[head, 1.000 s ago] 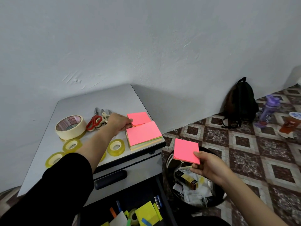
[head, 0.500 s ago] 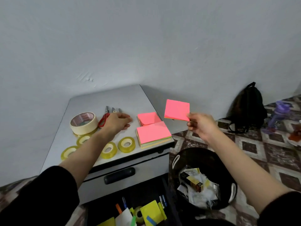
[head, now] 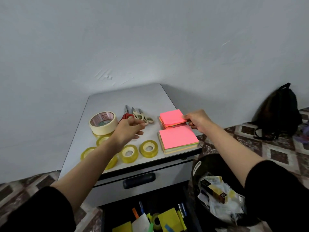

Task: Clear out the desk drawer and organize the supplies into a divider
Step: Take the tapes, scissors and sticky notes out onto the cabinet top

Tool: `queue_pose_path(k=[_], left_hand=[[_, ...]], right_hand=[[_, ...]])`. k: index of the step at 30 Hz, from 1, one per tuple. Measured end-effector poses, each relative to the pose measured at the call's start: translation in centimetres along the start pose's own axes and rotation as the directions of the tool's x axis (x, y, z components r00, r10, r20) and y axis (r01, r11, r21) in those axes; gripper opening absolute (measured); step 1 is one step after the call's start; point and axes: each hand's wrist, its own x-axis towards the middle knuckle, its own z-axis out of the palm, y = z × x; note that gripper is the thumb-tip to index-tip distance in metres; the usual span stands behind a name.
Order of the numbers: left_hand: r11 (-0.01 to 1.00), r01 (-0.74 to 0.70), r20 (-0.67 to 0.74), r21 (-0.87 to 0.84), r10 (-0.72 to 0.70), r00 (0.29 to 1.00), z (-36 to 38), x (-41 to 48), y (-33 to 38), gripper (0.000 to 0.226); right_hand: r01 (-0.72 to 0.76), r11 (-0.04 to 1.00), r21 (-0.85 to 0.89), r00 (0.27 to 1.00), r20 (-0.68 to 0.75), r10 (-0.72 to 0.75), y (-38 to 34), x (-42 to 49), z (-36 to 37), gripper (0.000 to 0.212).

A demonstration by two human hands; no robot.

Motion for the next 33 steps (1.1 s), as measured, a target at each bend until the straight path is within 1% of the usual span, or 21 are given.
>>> queue_pose_path(k=[4, 7, 10, 13, 15, 18, 19, 21, 23, 26, 29, 33], left_hand=[[1.000, 0.002, 0.011, 0.006, -0.002, 1.000, 0.1, 0.4, -0.2, 0.009], [1.000, 0.011, 0.020, 0.004, -0.011, 1.000, 0.4, 0.7, -0.4, 0.009], [1.000, 0.013, 0.022, 0.009, -0.013, 1.000, 0.6, 0.9, -0.5, 0.009], [1.000, 0.013, 0.021, 0.015, -0.014, 1.000, 0.9, 0.7, -0.5, 0.010], [1.000, 0.006, 0.015, 0.017, -0.006, 1.000, 0.9, 0.4, -0.4, 0.009], [1.000, -0.008, 0.009, 0.015, 0.008, 1.000, 0.7, -0.2, 0.0, 0.009], [1.000, -0.012, 0.003, 0.013, 0.012, 1.000, 0.6, -0.6, 0.0, 0.009], [1.000, -0.024, -0.029, -0.012, 0.024, 0.999, 0.4, -1.8, 0.1, 0.009], [0.996, -0.046, -0.068, -0.081, 0.040, 0.997, 0.5, -3.6, -0.1, 0.013], [0.989, -0.031, -0.039, -0.146, 0.026, 0.999, 0.7, -7.1, -1.1, 0.015], [0.985, 0.007, 0.006, -0.170, -0.006, 1.000, 0.9, -10.6, -2.9, 0.016], [0.977, 0.105, 0.005, -0.185, -0.106, 0.994, 0.8, -15.2, -7.1, 0.018]], right_hand=[[0.029, 0.998, -0.050, 0.997, -0.065, -0.033, 0.3, 0.5, 0.3, 0.031], [0.048, 0.998, -0.040, 0.997, -0.064, -0.051, 0.7, 0.9, 0.2, 0.030], [0.050, 0.997, -0.061, 0.997, -0.050, -0.054, 0.7, 0.9, 0.2, 0.015], [0.071, 0.995, -0.068, 0.995, -0.062, -0.075, 0.9, 0.6, 0.3, 0.018], [0.101, 0.993, -0.059, 0.992, -0.074, -0.105, 0.8, 0.1, 0.2, 0.009], [0.182, 0.983, -0.027, 0.978, -0.096, -0.184, 0.5, -0.8, 0.0, 0.026], [0.214, 0.977, -0.014, 0.972, -0.098, -0.215, 0.3, -1.4, -0.1, 0.028], [0.267, 0.963, 0.034, 0.961, -0.081, -0.263, 0.1, -3.0, -0.2, 0.028], [0.307, 0.949, 0.068, 0.951, -0.063, -0.304, -0.2, -5.2, -0.1, 0.028], [0.344, 0.936, 0.076, 0.939, -0.004, -0.345, 0.2, -9.3, 0.2, 0.029], [0.336, 0.939, 0.073, 0.935, 0.088, -0.342, 1.5, -13.7, 0.6, 0.028], [0.320, 0.948, -0.006, 0.927, 0.211, -0.311, 5.7, -18.4, 1.9, 0.029]])
